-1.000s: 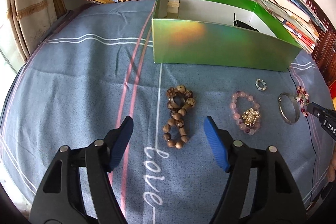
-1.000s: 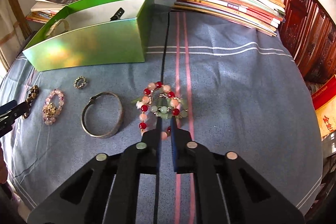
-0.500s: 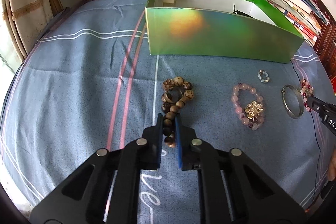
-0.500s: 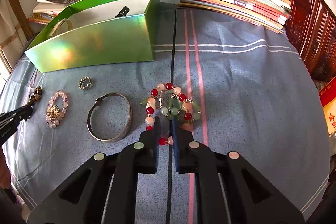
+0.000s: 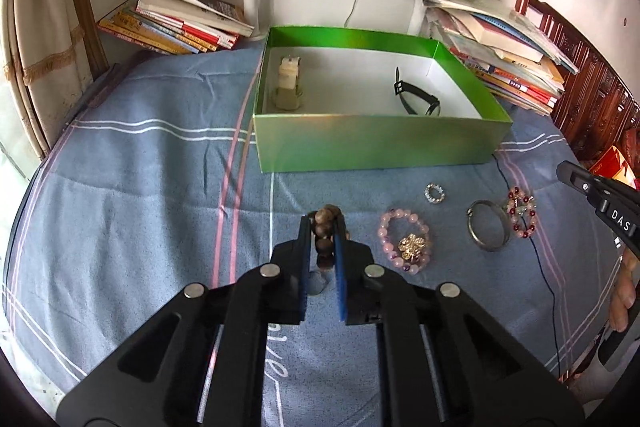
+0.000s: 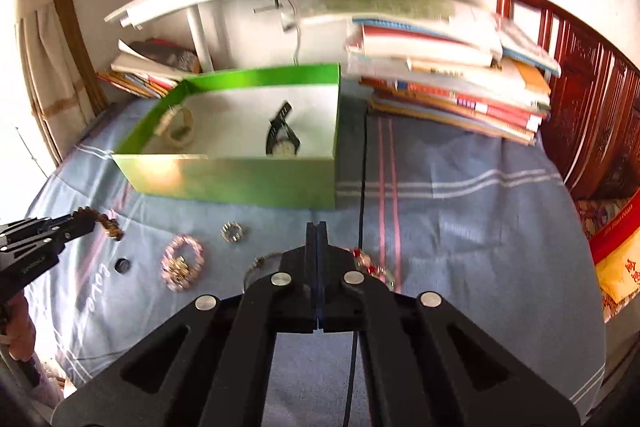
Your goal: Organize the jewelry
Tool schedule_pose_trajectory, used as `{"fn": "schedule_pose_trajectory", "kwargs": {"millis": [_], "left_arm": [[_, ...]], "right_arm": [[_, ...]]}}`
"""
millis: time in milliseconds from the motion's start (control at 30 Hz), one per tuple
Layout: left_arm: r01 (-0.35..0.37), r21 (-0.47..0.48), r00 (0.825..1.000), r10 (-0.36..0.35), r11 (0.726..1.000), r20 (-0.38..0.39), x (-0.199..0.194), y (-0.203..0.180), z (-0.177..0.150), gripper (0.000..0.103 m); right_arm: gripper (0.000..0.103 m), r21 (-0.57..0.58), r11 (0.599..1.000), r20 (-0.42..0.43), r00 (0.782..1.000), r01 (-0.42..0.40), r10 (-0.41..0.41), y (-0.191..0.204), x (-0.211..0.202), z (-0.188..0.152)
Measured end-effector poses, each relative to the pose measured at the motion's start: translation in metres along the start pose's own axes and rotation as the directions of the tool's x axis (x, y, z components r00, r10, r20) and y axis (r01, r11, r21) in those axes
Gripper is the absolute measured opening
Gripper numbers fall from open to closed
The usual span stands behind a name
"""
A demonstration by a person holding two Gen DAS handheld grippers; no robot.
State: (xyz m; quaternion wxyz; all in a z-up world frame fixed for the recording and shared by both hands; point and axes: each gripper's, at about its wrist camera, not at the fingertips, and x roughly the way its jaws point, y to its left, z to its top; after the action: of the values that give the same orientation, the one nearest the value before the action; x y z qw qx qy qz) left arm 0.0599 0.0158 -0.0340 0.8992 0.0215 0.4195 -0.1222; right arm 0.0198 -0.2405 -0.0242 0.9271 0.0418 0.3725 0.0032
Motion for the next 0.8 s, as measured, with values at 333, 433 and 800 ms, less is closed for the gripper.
{"fn": "schedule_pose_trajectory", "kwargs": {"millis": [333,433,800], "left_arm": [[0.009,-0.009,1.0,-0.009,1.0,-0.017,0.006,0.0,-0.003,0.011],[0.006,-0.012,1.0,-0.006,1.0,-0.026,0.01,0.002,-0.005,0.011],[0.001,0.001,0.999,-0.001,1.0,-0.034,0.014,-0.003,-0.004,0.011]], "right_arm": [[0.02,0.004,0.993,-0.167,0.979,0.117,-0.115,-0.019,0.032,-0.023],[0.02,0.012,0.988,-0.253,0.957,0.152,-0.144,-0.026,0.054,-0.038],[0.007,-0.006,0.994,-0.172,0.979,0.114,-0.113,-0.014,0.036,-0.025]]}}
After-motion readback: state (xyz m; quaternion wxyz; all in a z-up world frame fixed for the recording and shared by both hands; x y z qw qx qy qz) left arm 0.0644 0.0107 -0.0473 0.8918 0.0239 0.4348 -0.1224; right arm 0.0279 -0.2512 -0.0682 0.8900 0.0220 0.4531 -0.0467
